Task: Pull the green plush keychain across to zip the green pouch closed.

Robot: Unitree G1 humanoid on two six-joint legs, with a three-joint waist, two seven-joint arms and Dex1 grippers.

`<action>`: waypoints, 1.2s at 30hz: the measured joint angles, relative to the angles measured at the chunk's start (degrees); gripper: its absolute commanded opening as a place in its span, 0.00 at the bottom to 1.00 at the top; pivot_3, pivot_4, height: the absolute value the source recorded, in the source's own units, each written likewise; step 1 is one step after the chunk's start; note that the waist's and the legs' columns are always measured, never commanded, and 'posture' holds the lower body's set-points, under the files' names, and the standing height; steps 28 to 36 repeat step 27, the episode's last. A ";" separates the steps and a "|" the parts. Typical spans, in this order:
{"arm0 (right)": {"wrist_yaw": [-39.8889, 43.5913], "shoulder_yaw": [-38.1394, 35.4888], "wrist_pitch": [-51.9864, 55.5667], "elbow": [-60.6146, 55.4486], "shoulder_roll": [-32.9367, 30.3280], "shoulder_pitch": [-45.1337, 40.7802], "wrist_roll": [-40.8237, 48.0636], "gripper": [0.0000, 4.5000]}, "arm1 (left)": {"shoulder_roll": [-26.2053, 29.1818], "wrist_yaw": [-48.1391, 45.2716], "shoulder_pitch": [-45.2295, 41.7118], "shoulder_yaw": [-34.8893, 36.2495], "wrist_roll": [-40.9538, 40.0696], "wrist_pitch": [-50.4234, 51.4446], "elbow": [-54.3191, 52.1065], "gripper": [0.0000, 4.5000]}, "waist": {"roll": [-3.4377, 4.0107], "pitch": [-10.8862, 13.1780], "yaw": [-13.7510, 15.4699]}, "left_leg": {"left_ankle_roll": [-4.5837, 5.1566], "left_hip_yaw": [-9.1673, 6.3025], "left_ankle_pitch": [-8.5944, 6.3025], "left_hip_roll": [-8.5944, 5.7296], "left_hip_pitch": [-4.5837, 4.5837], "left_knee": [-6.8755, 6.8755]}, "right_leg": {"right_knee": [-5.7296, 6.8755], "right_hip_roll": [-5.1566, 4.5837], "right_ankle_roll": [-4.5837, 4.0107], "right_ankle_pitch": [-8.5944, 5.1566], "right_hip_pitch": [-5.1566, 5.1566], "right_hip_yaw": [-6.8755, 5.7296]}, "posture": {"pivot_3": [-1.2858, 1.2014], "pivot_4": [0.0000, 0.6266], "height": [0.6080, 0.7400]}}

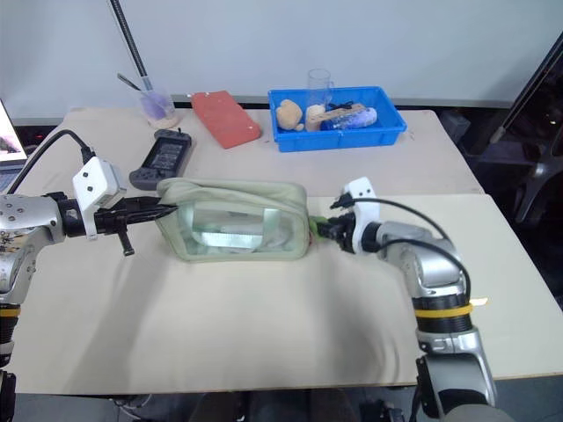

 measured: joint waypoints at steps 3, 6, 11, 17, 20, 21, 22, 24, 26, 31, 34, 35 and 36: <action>3.95 -0.50 -0.67 -0.13 -3.82 -3.15 1.04 0.86 | -0.04 -0.84 0.62 0.53 -2.74 3.35 -0.17 0.61 | 0.00 0.00 0.07 | 0.00 0.00 0.00 0.02 -0.03 0.00 | -0.04 0.02 0.00 0.00 -0.01 -0.02 | 0.52 0.24 1.00; 10.01 -0.51 -1.14 -0.24 -9.32 -4.62 3.23 1.00 | 0.13 -1.39 0.56 4.51 -7.88 9.19 -0.08 0.92 | -0.01 0.00 0.15 | 0.00 0.00 0.00 0.02 -0.10 0.00 | -0.11 0.00 0.00 0.00 -0.03 -0.03 | 0.52 0.24 1.00; 19.89 -0.70 -1.22 -2.61 -17.66 -6.08 6.72 1.00 | 4.19 -3.19 0.38 10.40 -14.35 17.91 0.47 0.98 | 0.00 0.01 0.15 | 0.00 0.00 -0.01 0.02 -0.09 -0.01 | -0.14 0.00 0.01 -0.01 -0.04 -0.03 | 0.52 0.24 1.00; 25.19 -2.69 0.80 -9.45 -23.24 -9.28 13.59 1.00 | 8.51 -3.77 2.08 15.89 -16.57 21.55 1.62 0.98 | 0.01 0.02 -0.15 | -0.01 0.00 -0.01 0.07 -0.07 -0.02 | -0.12 0.01 -0.05 -0.04 -0.08 -0.03 | 0.52 0.24 1.00; 24.52 -2.90 0.78 -11.70 -24.07 -10.27 14.36 1.00 | 9.53 -2.82 4.18 18.09 -15.73 21.26 1.63 0.98 | 0.01 0.02 -0.06 | -0.01 0.00 -0.01 0.06 -0.07 -0.02 | -0.13 -0.01 -0.06 -0.06 -0.08 -0.04 | 0.52 0.24 1.00; 23.73 -2.87 0.77 -11.81 -23.78 -10.54 14.35 1.00 | 9.53 -2.23 4.54 18.17 -15.27 21.02 1.62 0.98 | 0.01 0.02 0.00 | -0.02 0.01 -0.01 0.06 -0.07 -0.02 | -0.12 -0.03 -0.07 -0.05 -0.08 -0.04 | 0.52 0.24 1.00; 23.08 -2.83 0.77 -11.79 -23.34 -10.71 14.32 1.00 | 9.52 -1.92 4.81 18.17 -14.89 20.81 1.61 0.98 | 0.01 0.02 0.05 | -0.02 0.02 -0.01 0.06 -0.07 -0.02 | -0.13 -0.03 -0.07 -0.05 -0.08 -0.04 | 0.52 0.24 1.00; 21.63 -2.32 0.74 -11.77 -22.25 -10.82 14.26 1.00 | 9.35 -1.32 5.16 18.17 -14.74 20.44 1.18 0.98 | 0.01 0.02 0.30 | -0.02 0.02 -0.01 0.05 -0.08 -0.02 | -0.13 -0.04 -0.08 -0.05 -0.09 -0.04 | 0.52 0.24 1.00; 21.09 -1.61 0.71 -11.73 -21.98 -10.75 14.13 1.00 | 9.26 -1.28 5.28 18.17 -14.71 19.61 0.50 0.98 | 0.01 0.02 0.55 | -0.02 0.02 -0.01 0.03 -0.11 -0.02 | -0.13 -0.07 -0.08 -0.04 -0.10 -0.04 | 0.52 0.24 1.00; 20.92 -1.45 0.66 -11.71 -21.99 -10.74 13.93 1.00 | 9.27 -1.31 5.35 18.16 -14.67 19.43 0.28 0.98 | 0.01 0.02 0.59 | -0.02 0.03 -0.01 0.02 -0.11 -0.02 | -0.14 -0.08 -0.09 -0.04 -0.10 -0.04 | 0.52 0.24 1.00; 20.92 -1.45 0.66 -11.71 -21.99 -10.74 13.93 1.00 | 9.27 -1.31 5.35 18.16 -14.67 19.43 0.28 0.98 | 0.01 0.02 0.59 | -0.02 0.03 -0.01 0.02 -0.11 -0.02 | -0.14 -0.08 -0.09 -0.04 -0.10 -0.04 | 0.52 0.24 1.00; 20.92 -1.45 0.66 -11.71 -21.99 -10.74 13.93 1.00 | 9.27 -1.31 5.35 18.16 -14.67 19.43 0.28 0.98 | 0.01 0.02 0.59 | -0.02 0.03 -0.01 0.02 -0.11 -0.02 | -0.14 -0.08 -0.09 -0.04 -0.10 -0.04 | 0.52 0.24 1.00; 20.92 -1.45 0.66 -11.71 -21.99 -10.74 13.93 1.00 | 9.27 -1.31 5.35 18.16 -14.67 19.43 0.28 0.98 | 0.01 0.02 0.59 | -0.02 0.03 -0.01 0.02 -0.11 -0.02 | -0.14 -0.08 -0.09 -0.04 -0.10 -0.04 | 0.52 0.24 1.00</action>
